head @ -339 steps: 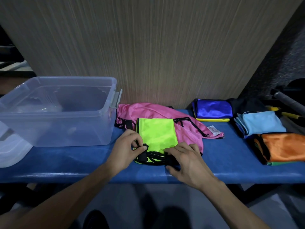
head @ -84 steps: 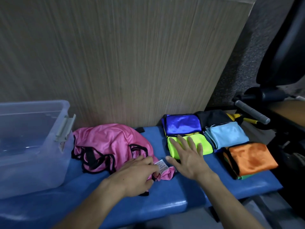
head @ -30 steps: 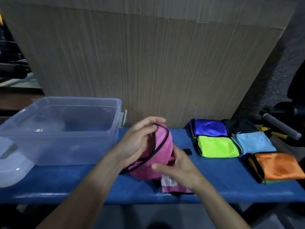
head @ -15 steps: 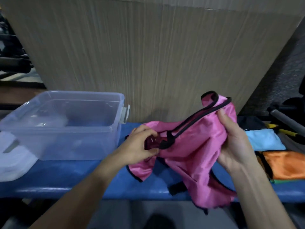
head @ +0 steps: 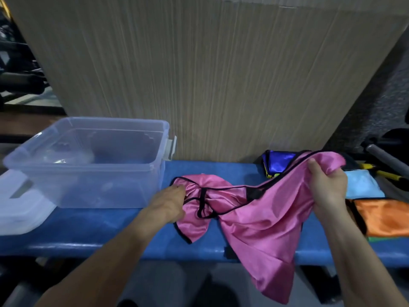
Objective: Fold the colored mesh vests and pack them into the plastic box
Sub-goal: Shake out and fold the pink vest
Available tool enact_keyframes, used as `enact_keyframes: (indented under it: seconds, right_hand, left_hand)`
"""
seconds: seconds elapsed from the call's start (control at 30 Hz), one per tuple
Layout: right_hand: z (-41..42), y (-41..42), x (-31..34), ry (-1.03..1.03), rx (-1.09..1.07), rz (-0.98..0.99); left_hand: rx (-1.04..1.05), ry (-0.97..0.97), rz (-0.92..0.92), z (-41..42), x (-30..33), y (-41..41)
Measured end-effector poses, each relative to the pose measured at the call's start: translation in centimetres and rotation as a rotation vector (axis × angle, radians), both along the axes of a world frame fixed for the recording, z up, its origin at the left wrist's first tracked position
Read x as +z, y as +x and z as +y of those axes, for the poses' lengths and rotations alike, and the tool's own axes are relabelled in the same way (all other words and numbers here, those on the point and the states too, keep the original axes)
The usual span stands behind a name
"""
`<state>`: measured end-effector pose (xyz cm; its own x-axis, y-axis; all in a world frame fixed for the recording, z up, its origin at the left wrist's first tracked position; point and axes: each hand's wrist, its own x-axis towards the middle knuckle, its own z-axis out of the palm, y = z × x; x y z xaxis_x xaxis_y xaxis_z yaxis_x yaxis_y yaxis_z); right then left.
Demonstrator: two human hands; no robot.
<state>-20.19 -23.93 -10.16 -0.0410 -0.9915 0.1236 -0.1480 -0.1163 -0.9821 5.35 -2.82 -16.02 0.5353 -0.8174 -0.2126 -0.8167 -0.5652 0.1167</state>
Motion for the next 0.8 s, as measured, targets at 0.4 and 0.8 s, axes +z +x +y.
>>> enact_keyframes:
  seconds: [0.4, 0.8]
  right_hand:
    - [3.8, 3.9, -1.9, -0.54, 0.141, 0.737]
    - [5.7, 11.5, -7.7, -0.471, 0.786, 1.11]
  left_hand:
    - [-0.125, -0.662, -0.004, -0.3, 1.2, -0.3]
    - [-0.365, -0.198, 0.372, 0.3, 0.2, -0.1]
